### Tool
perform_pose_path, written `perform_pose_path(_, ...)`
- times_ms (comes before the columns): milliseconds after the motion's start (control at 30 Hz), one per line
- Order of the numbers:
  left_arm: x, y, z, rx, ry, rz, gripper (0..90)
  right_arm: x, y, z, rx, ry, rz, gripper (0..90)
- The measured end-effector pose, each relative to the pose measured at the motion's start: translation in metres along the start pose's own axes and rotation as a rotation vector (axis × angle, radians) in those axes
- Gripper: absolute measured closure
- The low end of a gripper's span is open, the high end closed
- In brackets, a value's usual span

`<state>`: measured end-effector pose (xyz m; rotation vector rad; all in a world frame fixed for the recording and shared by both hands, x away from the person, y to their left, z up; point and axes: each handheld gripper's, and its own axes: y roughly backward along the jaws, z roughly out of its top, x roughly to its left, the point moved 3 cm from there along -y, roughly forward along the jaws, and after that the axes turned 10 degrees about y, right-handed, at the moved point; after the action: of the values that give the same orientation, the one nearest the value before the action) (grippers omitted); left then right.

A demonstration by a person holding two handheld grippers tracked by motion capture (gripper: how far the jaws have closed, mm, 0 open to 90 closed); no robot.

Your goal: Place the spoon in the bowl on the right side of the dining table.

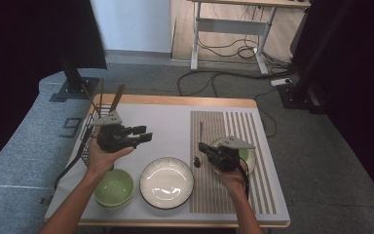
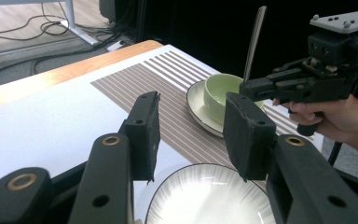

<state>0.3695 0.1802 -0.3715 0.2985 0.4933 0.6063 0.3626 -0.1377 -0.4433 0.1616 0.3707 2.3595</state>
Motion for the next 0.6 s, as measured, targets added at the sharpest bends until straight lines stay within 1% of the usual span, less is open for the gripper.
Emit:
perform_pose_path(67,0.000,0.001,0.000,0.001,0.002,0.000,55.9,-0.001,0.001,0.000,-0.003,-0.003,-0.003,89.3)
perform_pose_path(100,0.001,0.002,-0.001,0.008,0.002,0.001,55.6,-0.003,0.003,0.000,-0.004,-0.002,-0.013,89.3)
perform_pose_path(167,0.003,0.003,-0.005,0.025,0.003,0.004,54.7,-0.006,0.006,0.000,-0.009,-0.010,-0.019,89.3)
perform_pose_path(200,0.003,0.003,-0.005,0.025,0.003,0.004,54.2,-0.008,0.007,0.000,-0.010,-0.006,-0.023,89.3)
perform_pose_path(233,0.005,0.005,-0.008,0.029,0.002,0.014,54.2,-0.009,0.008,0.000,-0.009,-0.008,-0.026,89.3)
perform_pose_path(267,0.005,0.005,-0.008,0.029,0.002,0.014,54.1,-0.009,0.008,0.000,-0.009,-0.008,-0.026,89.3)
perform_pose_path(333,0.007,0.007,-0.011,0.029,0.009,0.015,53.8,-0.014,0.012,-0.001,-0.010,-0.017,-0.037,89.3)
perform_pose_path(367,0.009,0.009,-0.013,0.028,0.009,0.022,53.8,-0.015,0.013,-0.002,-0.011,-0.018,-0.042,89.3)
perform_pose_path(600,0.012,0.007,-0.018,0.030,0.023,0.014,53.2,-0.022,0.018,-0.003,-0.015,-0.037,-0.061,89.3)
